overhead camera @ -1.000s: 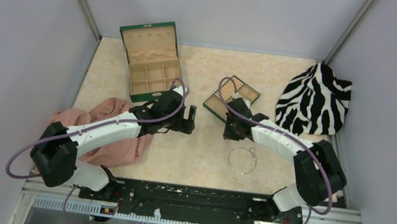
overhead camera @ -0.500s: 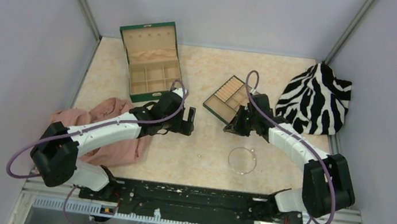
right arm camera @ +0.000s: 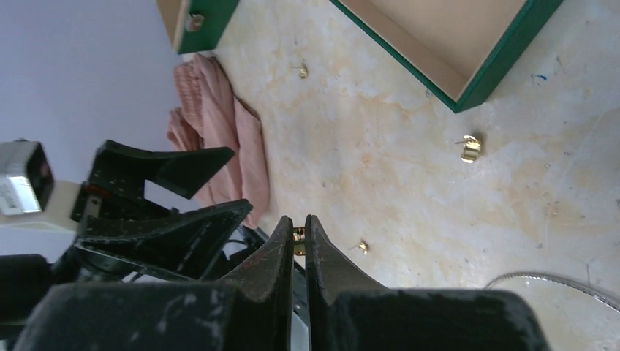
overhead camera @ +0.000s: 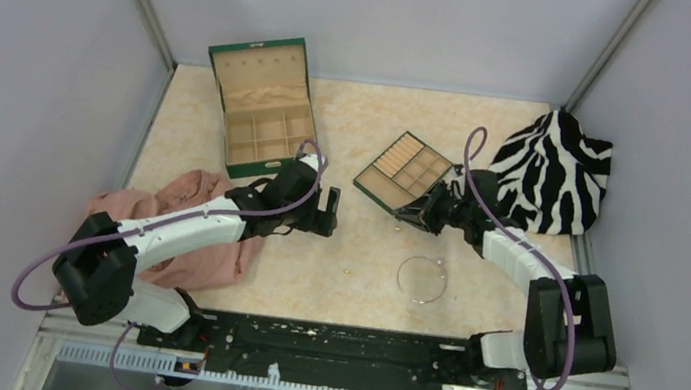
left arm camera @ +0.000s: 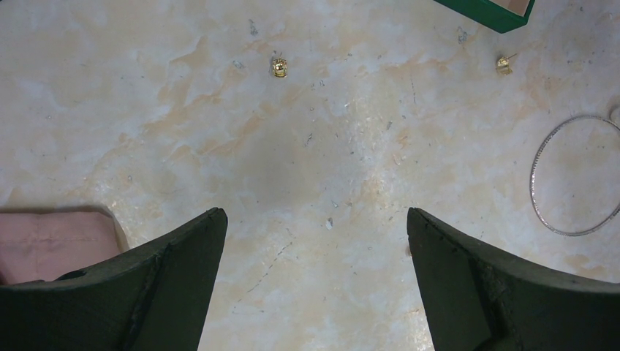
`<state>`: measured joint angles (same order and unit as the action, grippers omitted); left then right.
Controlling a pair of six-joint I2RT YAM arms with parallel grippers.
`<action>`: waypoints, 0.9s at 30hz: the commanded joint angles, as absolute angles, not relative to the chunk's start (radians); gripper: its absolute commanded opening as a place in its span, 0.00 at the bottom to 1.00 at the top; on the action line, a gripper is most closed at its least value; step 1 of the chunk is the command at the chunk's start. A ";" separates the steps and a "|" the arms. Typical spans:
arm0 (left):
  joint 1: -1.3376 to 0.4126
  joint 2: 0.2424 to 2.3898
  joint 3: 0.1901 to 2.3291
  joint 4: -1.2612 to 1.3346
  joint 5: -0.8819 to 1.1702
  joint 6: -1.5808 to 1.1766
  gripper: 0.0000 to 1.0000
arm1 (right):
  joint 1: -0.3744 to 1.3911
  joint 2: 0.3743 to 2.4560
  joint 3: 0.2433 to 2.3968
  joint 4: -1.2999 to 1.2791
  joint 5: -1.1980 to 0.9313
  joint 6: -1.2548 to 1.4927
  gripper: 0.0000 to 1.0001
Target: Organize the mixed jewelry
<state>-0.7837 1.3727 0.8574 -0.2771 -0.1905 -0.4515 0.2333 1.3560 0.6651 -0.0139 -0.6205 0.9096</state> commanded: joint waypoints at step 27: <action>-0.785 1.371 0.870 -0.272 -0.176 -0.408 0.99 | 0.128 1.620 1.160 -0.225 -0.288 0.668 0.03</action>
<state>-0.7837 1.3724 0.8539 -0.2775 -0.1898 -0.4259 0.1349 1.5822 1.0534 -0.1806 -0.4088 0.7502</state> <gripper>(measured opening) 0.988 0.045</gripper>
